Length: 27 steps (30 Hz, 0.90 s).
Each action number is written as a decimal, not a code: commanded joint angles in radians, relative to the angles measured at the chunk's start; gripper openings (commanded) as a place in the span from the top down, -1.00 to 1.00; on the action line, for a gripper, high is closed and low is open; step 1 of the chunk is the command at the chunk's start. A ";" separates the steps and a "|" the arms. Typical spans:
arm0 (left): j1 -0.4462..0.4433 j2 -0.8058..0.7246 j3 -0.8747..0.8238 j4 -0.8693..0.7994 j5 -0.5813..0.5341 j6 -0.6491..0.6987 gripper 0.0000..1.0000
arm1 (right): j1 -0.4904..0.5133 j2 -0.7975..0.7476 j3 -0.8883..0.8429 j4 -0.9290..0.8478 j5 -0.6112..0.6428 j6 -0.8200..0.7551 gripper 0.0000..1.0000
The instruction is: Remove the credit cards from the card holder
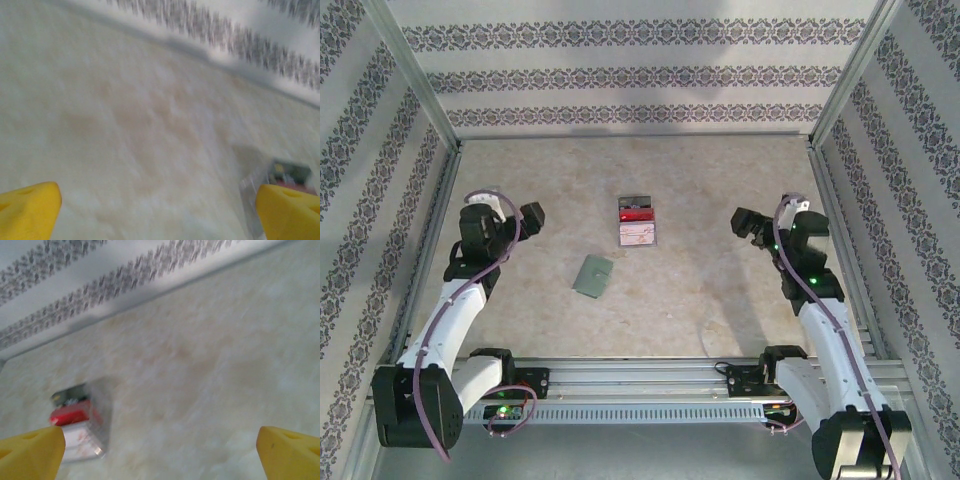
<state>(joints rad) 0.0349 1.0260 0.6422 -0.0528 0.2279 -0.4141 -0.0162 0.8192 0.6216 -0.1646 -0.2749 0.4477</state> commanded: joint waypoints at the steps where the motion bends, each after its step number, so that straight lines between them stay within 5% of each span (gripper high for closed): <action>1: 0.011 0.010 0.047 -0.329 0.232 -0.087 -0.90 | -0.005 -0.011 -0.001 -0.175 -0.188 0.137 -0.96; 6: 0.010 0.039 0.065 -0.479 0.329 -0.015 -0.71 | 0.003 0.054 -0.019 -0.163 -0.326 0.193 -0.96; 14: -0.037 0.163 -0.028 -0.239 0.461 -0.124 -0.45 | 0.100 0.118 -0.017 -0.121 -0.267 0.150 -0.96; 18: -0.107 0.257 -0.037 -0.146 0.468 -0.159 -0.42 | 0.126 0.136 -0.017 -0.106 -0.243 0.141 -0.96; 22: -0.169 0.362 0.007 -0.143 0.448 -0.141 -0.16 | 0.137 0.136 -0.032 -0.072 -0.233 0.152 -0.96; 27: -0.236 0.436 0.080 -0.256 0.294 -0.063 -0.14 | 0.140 0.130 -0.036 -0.070 -0.228 0.142 -0.96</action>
<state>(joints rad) -0.1730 1.4456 0.6674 -0.2588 0.6106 -0.5289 0.1097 0.9546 0.5995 -0.2604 -0.5198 0.6029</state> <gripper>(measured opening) 0.570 0.980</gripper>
